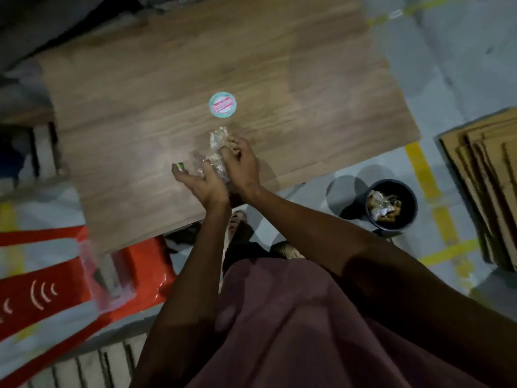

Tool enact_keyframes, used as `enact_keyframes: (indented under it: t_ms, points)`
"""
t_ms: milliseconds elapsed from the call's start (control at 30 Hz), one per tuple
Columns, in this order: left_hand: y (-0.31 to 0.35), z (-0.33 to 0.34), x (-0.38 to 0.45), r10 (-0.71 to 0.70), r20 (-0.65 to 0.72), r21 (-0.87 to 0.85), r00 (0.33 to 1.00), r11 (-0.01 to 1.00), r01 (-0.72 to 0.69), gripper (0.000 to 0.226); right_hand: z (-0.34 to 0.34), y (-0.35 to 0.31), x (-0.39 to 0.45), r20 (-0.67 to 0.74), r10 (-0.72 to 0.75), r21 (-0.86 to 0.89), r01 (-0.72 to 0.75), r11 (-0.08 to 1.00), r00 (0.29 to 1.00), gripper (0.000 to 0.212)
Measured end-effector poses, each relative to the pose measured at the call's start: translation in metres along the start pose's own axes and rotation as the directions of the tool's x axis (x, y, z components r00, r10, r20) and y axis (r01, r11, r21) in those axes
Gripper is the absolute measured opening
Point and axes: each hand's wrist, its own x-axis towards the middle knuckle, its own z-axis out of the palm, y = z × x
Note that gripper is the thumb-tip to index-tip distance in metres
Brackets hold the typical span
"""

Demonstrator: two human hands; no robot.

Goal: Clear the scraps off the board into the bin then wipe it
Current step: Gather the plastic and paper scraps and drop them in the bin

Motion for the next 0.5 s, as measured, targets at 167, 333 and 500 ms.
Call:
enact_keyframes:
  t_ms: [167, 333, 500]
  points:
    - [-0.015, -0.039, 0.070, -0.050, 0.098, 0.171, 0.994, 0.985, 0.033, 0.079, 0.063, 0.002, -0.002, 0.014, 0.056, -0.057, -0.056, 0.997, 0.998, 0.036]
    - [-0.017, -0.052, 0.087, 0.045, 0.252, 0.329, 0.967, 0.936, -0.129, 0.042, 0.092, 0.020, 0.003, -0.097, 0.078, -0.061, -0.085, 0.995, 0.992, 0.048]
    - [-0.019, -0.048, 0.082, 0.050, 0.185, 0.383, 0.981, 0.916, -0.119, 0.042, 0.096, 0.021, 0.002, -0.134, 0.055, -0.075, -0.066, 0.995, 0.989, 0.043]
